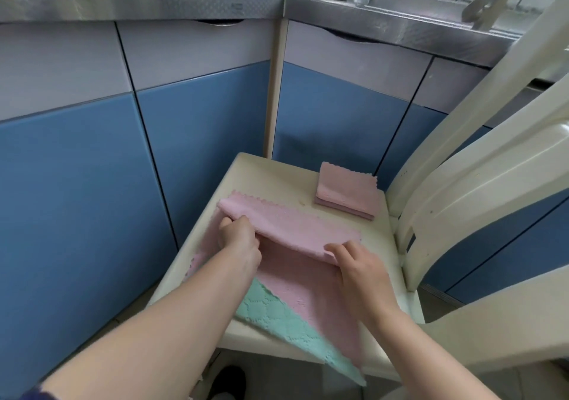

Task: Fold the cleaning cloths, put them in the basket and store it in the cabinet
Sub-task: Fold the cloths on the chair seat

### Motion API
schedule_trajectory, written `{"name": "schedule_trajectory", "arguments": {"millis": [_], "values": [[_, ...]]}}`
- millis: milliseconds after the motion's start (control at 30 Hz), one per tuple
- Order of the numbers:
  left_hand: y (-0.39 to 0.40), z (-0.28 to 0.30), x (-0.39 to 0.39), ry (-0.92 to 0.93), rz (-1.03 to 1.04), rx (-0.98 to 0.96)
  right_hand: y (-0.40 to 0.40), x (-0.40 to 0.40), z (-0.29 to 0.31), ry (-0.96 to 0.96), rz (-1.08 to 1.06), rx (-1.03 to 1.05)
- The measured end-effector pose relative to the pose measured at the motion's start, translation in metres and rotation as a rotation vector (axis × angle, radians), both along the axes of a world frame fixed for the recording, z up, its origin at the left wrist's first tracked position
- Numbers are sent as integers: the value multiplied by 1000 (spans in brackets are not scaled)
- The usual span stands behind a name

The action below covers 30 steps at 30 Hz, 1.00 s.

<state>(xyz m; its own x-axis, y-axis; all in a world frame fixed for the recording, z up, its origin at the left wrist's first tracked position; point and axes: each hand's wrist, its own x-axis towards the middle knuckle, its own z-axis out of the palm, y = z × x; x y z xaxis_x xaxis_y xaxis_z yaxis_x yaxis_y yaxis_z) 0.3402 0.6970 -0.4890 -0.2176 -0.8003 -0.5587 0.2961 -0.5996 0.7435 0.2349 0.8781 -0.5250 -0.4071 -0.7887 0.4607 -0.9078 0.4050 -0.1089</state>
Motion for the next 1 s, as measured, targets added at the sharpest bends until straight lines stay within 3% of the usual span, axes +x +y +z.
{"name": "schedule_trajectory", "arguments": {"millis": [200,300,500,667,767,833,900,1000], "values": [[-19,35,-10,283,-292,-34,7,31,62,122,164,-336],[-21,40,-6,369,-456,-102,14,62,73,150,314,-346],[-29,19,10,135,-661,-197,-10,126,21,144,464,-144],[-42,-12,21,-66,-663,-292,-23,142,-13,31,479,-54],[-49,-19,23,-322,-696,-625,-14,135,-16,-16,494,-43],[-49,-20,31,-592,-682,-934,-6,127,-15,-4,421,-13],[-44,-17,50,-675,-691,-1298,-1,119,-13,-34,351,88],[-34,-15,84,-678,-1103,-1801,2,113,-8,-107,356,172]]}}
